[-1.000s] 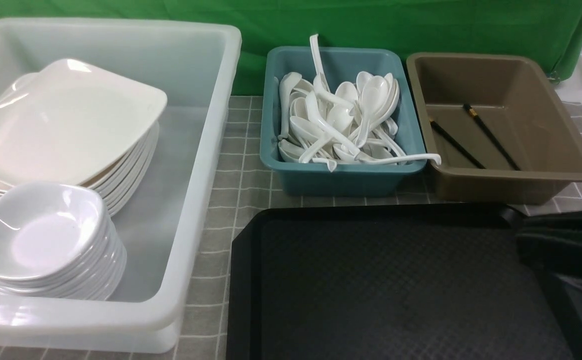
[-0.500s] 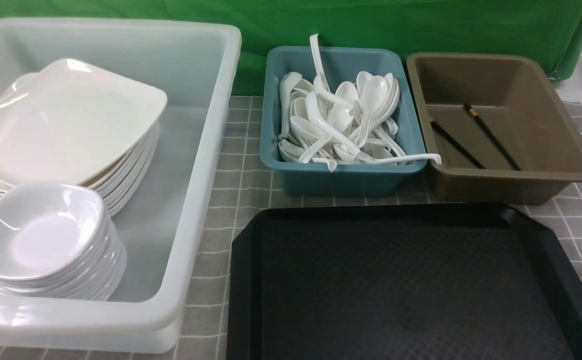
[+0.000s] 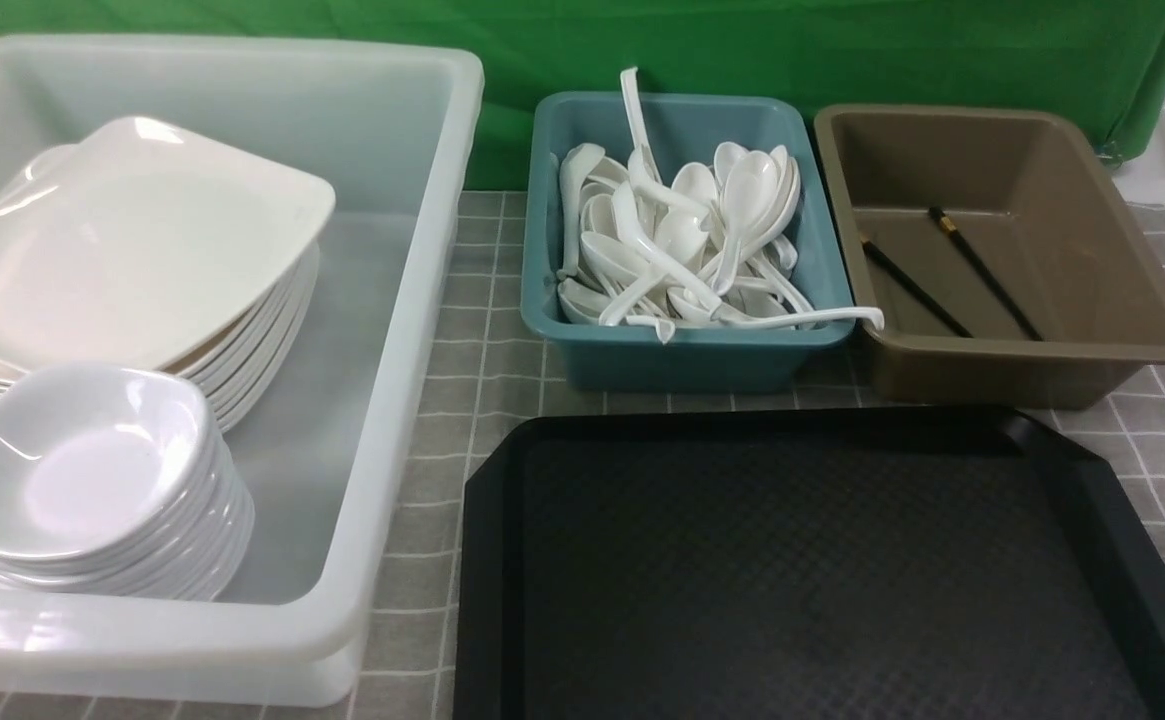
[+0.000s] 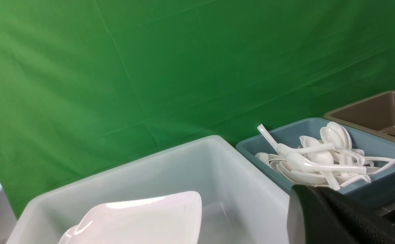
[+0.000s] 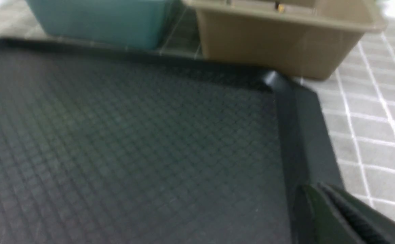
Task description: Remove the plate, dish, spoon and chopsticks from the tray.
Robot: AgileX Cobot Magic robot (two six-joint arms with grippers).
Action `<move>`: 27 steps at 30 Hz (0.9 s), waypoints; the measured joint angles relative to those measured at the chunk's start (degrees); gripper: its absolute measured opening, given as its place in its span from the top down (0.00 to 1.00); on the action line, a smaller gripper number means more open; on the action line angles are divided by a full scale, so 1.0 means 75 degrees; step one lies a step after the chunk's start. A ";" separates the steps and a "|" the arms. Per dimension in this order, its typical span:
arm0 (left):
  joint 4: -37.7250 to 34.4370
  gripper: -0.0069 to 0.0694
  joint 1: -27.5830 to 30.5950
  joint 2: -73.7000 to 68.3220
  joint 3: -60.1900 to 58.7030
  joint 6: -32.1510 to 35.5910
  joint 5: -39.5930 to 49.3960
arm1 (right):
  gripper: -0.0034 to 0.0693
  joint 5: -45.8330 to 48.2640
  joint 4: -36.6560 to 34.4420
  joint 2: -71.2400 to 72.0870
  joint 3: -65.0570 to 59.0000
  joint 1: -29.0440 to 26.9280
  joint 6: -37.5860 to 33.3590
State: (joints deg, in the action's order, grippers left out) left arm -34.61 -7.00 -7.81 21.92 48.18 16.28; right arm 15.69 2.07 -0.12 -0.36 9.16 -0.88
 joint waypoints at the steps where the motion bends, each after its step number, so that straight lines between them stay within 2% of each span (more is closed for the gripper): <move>1: 0.0000 0.90 0.0000 0.0000 0.0000 0.0000 -0.0008 | 0.93 0.0000 -0.0010 0.0000 0.0000 0.0000 0.0000; 27: 0.0043 0.90 0.0000 0.0000 0.0000 0.0000 0.0003 | 0.88 -0.0106 -0.0067 0.0008 0.0000 0.0000 0.0117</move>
State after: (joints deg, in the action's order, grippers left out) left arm -34.29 -7.00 -7.81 21.92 48.18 16.31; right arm 14.89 1.57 -0.06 -0.36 9.16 0.00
